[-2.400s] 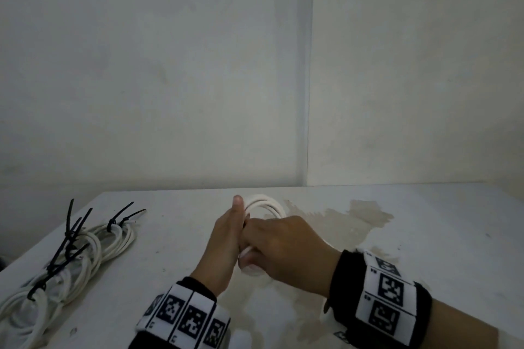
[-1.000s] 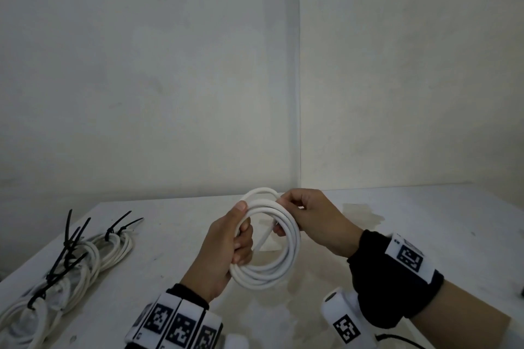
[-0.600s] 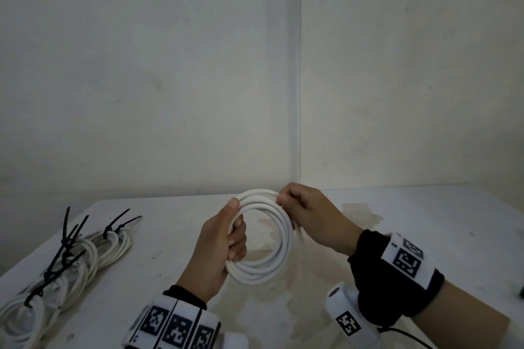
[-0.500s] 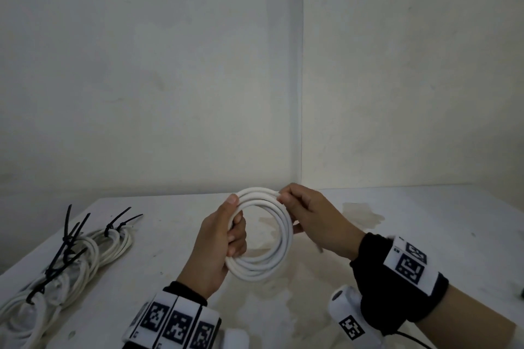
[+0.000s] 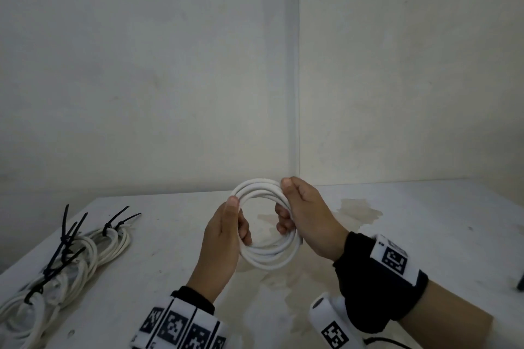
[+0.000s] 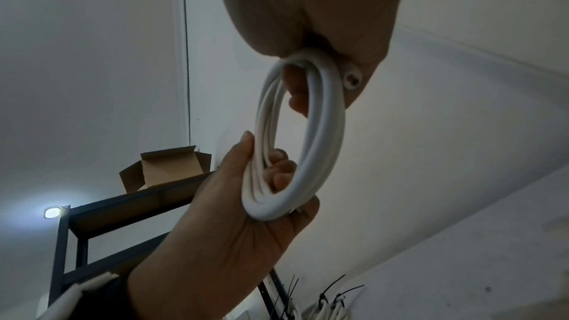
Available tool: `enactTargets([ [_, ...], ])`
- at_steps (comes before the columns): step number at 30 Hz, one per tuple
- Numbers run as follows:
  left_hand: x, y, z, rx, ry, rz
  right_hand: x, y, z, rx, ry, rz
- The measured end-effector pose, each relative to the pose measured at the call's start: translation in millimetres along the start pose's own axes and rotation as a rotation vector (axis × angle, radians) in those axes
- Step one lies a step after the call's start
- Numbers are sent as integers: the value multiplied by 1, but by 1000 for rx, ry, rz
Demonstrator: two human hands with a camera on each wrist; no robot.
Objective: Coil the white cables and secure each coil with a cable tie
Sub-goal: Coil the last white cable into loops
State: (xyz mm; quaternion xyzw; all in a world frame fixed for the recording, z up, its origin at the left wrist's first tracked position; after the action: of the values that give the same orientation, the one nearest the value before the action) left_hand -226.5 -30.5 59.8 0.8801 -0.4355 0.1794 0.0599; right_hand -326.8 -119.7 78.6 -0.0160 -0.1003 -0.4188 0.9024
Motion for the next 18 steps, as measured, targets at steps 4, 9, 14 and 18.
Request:
enactTargets([
  [4, -2, -3, 10, 23, -32, 117, -1, -3, -2, -8, 33, 23],
  [9, 3, -4, 10, -272, -392, 344, -4, -4, -1, -105, 69, 152],
  [14, 0, 14, 2, -189, -491, 368, -11, 2, -1, -289, 37, 238],
  [18, -7, 20, 2, -163, -498, 318, -6, -4, 5, -444, -62, 225],
])
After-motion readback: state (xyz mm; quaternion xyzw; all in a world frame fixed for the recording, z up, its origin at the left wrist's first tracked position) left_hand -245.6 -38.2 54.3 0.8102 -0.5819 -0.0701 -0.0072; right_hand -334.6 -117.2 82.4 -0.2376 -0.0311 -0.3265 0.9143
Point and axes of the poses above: each hand's wrist, its own x-axis towards the middle knuckle, its own y-axis out of the palm, z = x × y, the point moved 5 cm from there along x, towards the middle knuckle, and after that the axes turned 2 degrees about y, right-handed, at the moved point
